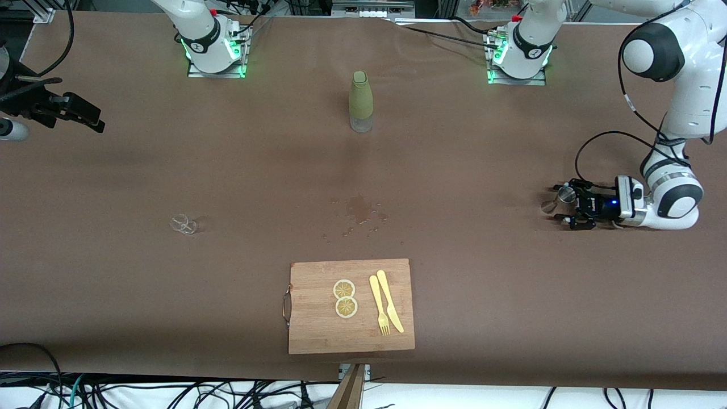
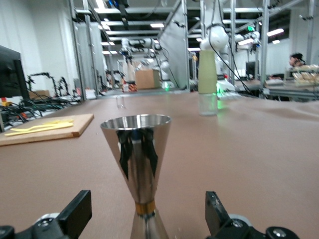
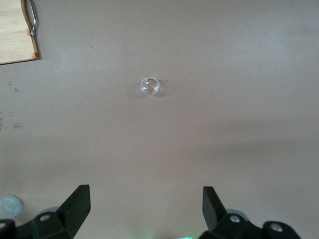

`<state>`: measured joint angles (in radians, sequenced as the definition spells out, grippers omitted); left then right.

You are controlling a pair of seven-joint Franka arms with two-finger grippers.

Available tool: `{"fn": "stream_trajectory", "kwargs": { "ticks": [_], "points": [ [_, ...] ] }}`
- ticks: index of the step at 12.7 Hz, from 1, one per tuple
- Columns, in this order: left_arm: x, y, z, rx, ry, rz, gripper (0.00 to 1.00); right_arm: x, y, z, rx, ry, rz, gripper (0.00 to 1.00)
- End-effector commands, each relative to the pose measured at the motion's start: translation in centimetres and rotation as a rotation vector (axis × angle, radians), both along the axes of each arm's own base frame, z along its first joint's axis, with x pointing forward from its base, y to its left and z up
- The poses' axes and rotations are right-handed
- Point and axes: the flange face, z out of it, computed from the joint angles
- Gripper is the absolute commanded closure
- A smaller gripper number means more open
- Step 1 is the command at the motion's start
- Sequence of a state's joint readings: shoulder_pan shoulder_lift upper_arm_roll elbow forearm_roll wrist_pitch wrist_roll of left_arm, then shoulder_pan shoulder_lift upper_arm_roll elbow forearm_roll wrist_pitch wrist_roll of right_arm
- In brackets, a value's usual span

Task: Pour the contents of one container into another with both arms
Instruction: 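Lower the jigger onto the table and open the left gripper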

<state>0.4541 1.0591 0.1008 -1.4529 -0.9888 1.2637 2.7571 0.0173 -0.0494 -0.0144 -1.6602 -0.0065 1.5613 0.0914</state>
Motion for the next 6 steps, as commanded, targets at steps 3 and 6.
{"fn": "stream_trajectory", "kwargs": {
  "ticks": [3,6],
  "points": [
    [1.4,5.0,3.7,0.119,-0.086,-0.119,0.0,0.2,0.0,0.5,0.019,-0.016,-0.004,0.0],
    [4.0,6.1,8.3,0.244,-0.043,-0.14,0.0,0.3,0.0,0.4,0.017,-0.016,-0.006,0.0]
  ]
}}
